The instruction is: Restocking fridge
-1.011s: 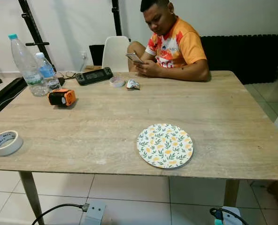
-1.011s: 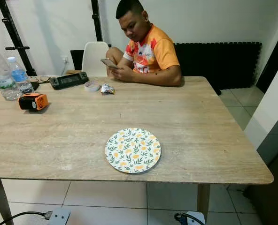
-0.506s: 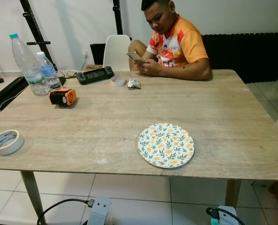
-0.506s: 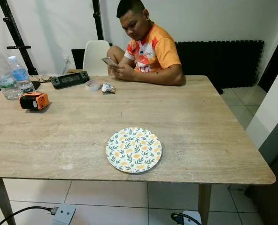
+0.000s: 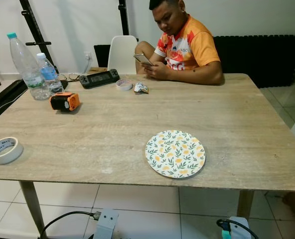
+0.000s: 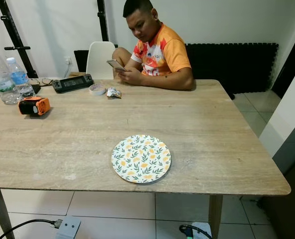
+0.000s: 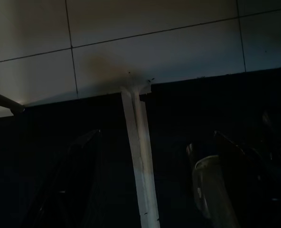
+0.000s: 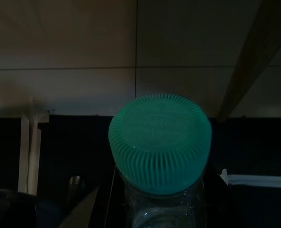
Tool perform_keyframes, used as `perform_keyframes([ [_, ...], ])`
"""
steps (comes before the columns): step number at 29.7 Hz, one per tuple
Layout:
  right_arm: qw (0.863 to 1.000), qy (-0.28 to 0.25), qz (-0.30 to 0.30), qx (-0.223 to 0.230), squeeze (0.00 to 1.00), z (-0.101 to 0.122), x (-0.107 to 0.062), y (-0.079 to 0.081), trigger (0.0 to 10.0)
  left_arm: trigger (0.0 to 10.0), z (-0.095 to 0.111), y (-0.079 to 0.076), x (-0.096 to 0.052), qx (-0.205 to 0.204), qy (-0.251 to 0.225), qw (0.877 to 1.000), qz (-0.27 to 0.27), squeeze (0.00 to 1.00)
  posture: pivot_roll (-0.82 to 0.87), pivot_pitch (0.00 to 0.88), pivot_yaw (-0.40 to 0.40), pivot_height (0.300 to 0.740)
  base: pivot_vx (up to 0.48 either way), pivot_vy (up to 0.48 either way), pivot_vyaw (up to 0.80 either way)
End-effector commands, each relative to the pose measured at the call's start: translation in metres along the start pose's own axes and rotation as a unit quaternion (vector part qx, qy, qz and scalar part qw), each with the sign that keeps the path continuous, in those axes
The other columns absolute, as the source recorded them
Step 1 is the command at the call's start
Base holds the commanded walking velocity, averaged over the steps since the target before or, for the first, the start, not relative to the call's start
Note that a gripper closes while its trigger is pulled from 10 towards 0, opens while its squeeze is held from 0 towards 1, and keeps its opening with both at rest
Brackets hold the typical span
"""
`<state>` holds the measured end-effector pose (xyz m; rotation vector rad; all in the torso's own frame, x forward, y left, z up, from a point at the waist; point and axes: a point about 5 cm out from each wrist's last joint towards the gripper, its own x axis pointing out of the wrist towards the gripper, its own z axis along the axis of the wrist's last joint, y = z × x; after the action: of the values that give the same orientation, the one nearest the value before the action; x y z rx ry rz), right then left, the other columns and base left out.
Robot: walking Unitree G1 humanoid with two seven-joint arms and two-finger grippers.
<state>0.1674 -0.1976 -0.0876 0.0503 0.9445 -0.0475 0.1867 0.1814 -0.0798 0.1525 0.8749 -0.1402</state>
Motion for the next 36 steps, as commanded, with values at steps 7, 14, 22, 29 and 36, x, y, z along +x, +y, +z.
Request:
perform_keyframes([
  [7,1.000,-0.008,-0.011,0.018,0.00,0.003,0.001,-0.001,10.0,10.0,-0.009,0.005,-0.002,-0.003,0.023,1.000,0.002,0.00,-0.04,0.077,0.027,0.734,0.000,0.000,0.00],
  [14,0.999,-0.008,-0.020,0.026,0.00,0.002,-0.001,-0.008,10.0,10.0,-0.008,-0.001,-0.001,-0.007,0.024,1.000,-0.002,0.00,-0.05,0.069,0.025,0.734,0.000,0.000,0.00],
  [22,0.999,-0.005,-0.021,0.037,0.00,-0.002,-0.001,-0.005,10.0,10.0,-0.009,0.001,-0.001,-0.004,0.033,0.999,-0.001,0.00,-0.04,0.060,0.028,0.734,0.000,0.000,0.00],
  [29,0.999,0.000,-0.019,0.042,0.00,-0.007,-0.002,-0.003,10.0,10.0,-0.011,0.001,-0.002,-0.003,0.034,0.999,-0.001,0.00,-0.03,0.052,0.018,0.734,0.000,0.000,0.00],
  [36,0.999,0.003,-0.016,0.041,0.00,-0.010,-0.002,-0.001,10.0,10.0,-0.016,0.003,-0.003,0.001,0.036,0.999,-0.003,0.00,-0.03,0.036,0.016,0.734,0.000,0.000,0.00],
])
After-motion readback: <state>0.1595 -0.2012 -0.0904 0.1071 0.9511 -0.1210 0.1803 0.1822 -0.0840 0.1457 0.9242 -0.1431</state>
